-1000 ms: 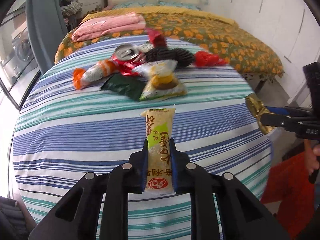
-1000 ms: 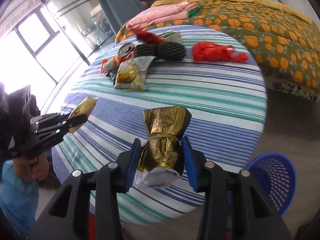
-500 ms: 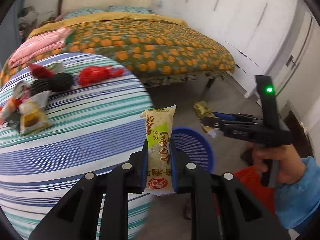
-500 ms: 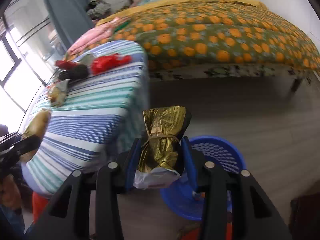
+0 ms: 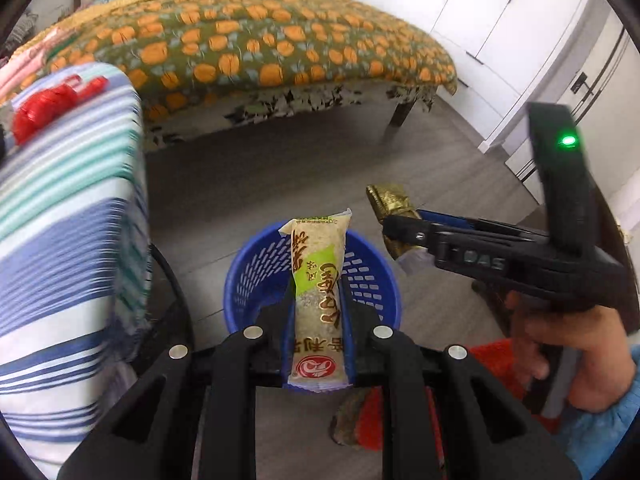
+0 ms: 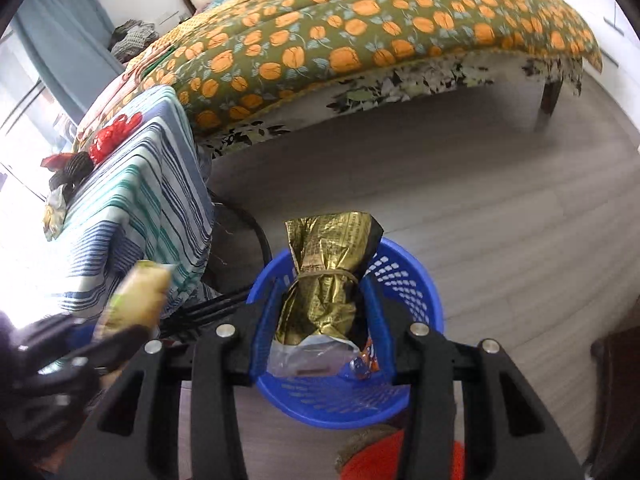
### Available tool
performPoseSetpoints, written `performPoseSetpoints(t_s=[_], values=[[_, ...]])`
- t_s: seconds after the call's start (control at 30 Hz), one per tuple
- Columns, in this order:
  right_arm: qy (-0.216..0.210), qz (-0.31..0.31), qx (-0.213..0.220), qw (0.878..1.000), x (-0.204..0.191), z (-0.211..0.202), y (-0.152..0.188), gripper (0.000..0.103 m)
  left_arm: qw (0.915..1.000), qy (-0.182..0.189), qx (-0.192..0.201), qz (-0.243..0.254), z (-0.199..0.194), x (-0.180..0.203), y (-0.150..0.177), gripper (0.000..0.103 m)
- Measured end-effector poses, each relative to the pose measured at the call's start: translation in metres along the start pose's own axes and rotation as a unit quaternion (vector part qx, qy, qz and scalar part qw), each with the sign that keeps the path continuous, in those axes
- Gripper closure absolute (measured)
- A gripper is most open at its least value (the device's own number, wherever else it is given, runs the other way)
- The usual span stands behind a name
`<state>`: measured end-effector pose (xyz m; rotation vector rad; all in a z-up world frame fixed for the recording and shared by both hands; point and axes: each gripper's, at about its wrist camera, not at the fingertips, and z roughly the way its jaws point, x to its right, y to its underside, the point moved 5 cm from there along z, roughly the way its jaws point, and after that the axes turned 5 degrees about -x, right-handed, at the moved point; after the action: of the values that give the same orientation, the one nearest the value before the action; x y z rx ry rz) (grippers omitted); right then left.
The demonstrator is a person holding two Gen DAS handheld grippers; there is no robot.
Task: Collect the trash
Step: 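Carry the snack bar and gold packet over the blue wastebasket and release both, then return both open tools over the remaining table pile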
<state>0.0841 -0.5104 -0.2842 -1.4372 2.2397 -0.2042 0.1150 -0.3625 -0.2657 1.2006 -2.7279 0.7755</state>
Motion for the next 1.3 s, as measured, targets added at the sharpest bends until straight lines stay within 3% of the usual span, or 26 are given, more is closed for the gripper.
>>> performPoseSetpoints(t_s=[0.2,0.27,0.33,0.47,0.57,0.6,0.67,0.9,1.03,1.3], values=[[-0.023,0.036,0.001,0.999,0.014,0.002,-0.004,0.058,0.9998,-0.009,-0.018,-0.004,0.04,0.004,-0.01,0.083],[-0.024,0.049,0.002,0.998,0.019,0.002,-0.006,0.048,0.9998,-0.007,-0.018,-0.007,0.05,0.005,-0.015,0.06],[-0.029,0.06,0.007,0.998,0.024,0.0,-0.007,0.046,0.9998,-0.011,-0.014,-0.014,0.056,0.005,-0.015,0.04],[-0.035,0.067,0.02,0.997,0.027,-0.008,-0.009,0.043,0.9998,-0.013,-0.002,-0.015,0.049,0.004,-0.011,0.023],[-0.031,0.065,0.03,0.997,0.027,-0.013,-0.01,0.038,0.9994,-0.026,0.023,-0.001,0.028,0.007,-0.009,0.016],[-0.027,0.062,0.035,0.997,0.025,-0.015,-0.011,0.035,0.9991,-0.028,0.032,0.004,0.02,0.008,-0.008,0.015],[-0.006,0.054,0.046,0.997,0.021,-0.019,-0.012,0.021,0.9979,-0.029,0.056,0.013,-0.005,0.01,-0.004,0.011],[0.058,-0.017,0.109,0.992,-0.015,-0.035,-0.018,0.019,0.9922,-0.052,0.113,0.013,-0.084,-0.016,0.015,0.007],[0.072,-0.063,0.139,0.986,-0.046,-0.04,-0.016,0.019,0.9856,-0.108,0.13,0.005,-0.118,-0.057,0.031,0.006],[0.066,-0.133,0.167,0.975,-0.117,-0.037,-0.003,0.018,0.9697,-0.205,0.119,-0.06,-0.161,-0.172,0.077,0.005]])
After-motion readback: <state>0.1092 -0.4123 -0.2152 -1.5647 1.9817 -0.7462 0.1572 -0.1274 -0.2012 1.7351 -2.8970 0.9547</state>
